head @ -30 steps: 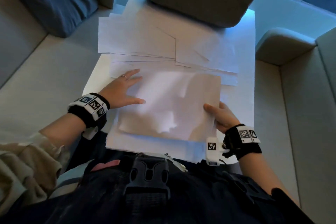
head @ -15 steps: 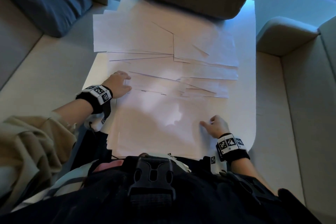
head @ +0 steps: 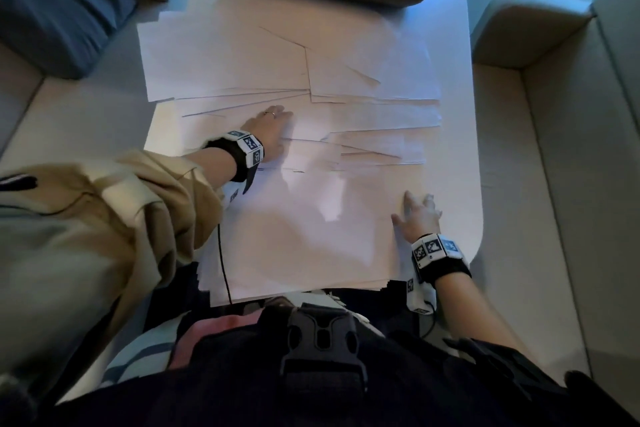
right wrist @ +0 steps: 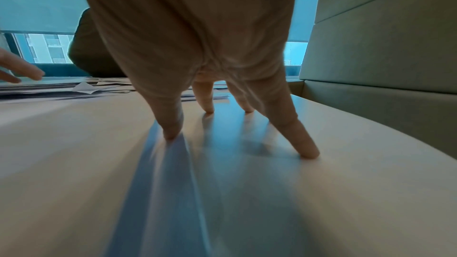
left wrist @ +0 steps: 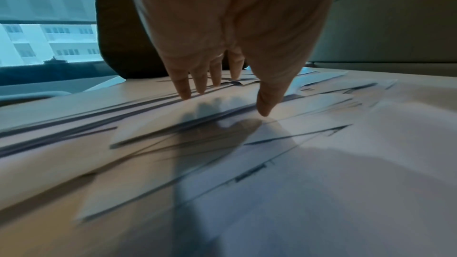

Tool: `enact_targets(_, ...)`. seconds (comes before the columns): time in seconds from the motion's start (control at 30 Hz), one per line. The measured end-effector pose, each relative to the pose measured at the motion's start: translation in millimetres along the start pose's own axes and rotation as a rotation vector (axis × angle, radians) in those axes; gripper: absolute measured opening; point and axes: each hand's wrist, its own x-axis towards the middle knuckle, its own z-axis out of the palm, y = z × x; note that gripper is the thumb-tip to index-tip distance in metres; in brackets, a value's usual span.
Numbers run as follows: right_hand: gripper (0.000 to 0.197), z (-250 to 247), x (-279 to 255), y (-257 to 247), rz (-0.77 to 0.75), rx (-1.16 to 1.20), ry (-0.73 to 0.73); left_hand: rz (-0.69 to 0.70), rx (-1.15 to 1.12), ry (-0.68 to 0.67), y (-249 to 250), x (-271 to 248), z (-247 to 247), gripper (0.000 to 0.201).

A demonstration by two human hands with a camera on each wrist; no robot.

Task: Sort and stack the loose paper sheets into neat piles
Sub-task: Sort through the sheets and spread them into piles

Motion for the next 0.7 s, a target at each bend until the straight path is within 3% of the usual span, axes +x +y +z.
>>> enact_targets(0.2,0.064,5,-2,4,-0.026,0.03,0.021,-0.035,0.02,0.018,0,13,2,0.051)
enact_targets(0.37,0.065,7,-1,5,-0.02,0.041,0.013,0.031,0.003,0.004,-1,14,-6,0.036)
enact_targets(0.5,0.064,7,-2,4,-0.003,0.053,0.007,-0.025,-0.122,0.171,0,5,-14,0.029)
enact_targets(0.63,0.064,7,-2,3,0.025,0.072,-0.017,0.068,-0.209,0.291,3,-1,-17,0.082)
enact_targets(0.7,0.064,8,0,3,0.026,0.068,-0.022,0.088,-0.083,0.252,8,-3,-20,0.075)
